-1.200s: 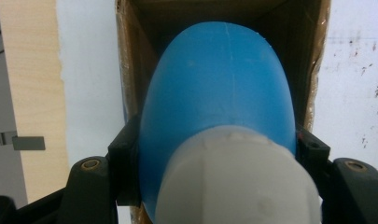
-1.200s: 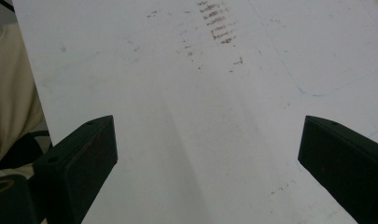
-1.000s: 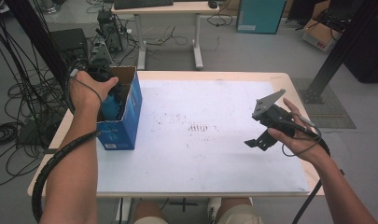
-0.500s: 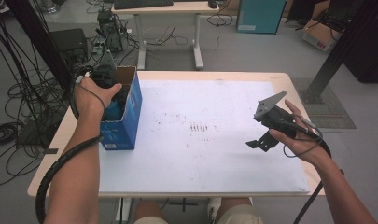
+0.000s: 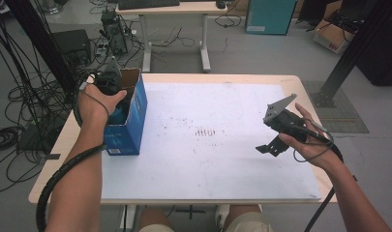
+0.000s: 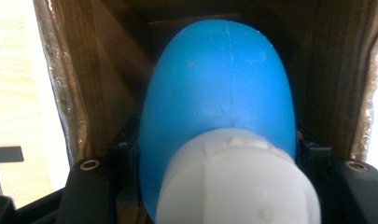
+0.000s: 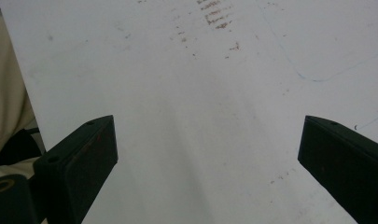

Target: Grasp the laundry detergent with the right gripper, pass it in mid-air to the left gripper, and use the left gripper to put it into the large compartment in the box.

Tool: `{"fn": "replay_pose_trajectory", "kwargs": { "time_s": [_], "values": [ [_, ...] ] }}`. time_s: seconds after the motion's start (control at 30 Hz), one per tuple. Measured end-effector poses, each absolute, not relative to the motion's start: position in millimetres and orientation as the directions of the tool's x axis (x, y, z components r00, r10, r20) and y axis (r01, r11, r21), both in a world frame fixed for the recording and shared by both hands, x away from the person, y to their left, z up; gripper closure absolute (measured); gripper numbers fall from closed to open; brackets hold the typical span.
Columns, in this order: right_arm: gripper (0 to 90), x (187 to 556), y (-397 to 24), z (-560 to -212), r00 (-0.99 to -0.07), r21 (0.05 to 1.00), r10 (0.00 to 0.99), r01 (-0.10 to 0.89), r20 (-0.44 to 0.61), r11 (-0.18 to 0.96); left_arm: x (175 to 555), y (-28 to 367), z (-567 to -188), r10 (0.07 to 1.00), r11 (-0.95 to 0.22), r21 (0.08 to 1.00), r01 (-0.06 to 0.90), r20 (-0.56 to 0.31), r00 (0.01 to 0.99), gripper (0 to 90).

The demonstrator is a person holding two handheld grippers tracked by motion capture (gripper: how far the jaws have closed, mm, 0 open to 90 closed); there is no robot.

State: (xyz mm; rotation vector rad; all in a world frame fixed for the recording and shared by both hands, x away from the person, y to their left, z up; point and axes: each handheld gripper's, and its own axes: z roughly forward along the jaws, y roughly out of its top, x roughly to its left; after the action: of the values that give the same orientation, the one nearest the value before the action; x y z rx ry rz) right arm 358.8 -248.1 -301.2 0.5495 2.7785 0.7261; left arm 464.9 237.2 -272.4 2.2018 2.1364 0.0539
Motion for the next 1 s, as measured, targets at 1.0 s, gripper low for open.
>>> {"fn": "replay_pose_trajectory", "kwargs": {
  "time_s": [1.0],
  "values": [
    [4.6, 354.6, -250.2, -295.6, -0.893, 0.521, 0.432, 0.312, -0.124, 0.794, 464.8, 237.2, -272.3, 0.999, -0.023, 0.076, 0.997, -0.027, 0.025, 36.5]
  ]
}}
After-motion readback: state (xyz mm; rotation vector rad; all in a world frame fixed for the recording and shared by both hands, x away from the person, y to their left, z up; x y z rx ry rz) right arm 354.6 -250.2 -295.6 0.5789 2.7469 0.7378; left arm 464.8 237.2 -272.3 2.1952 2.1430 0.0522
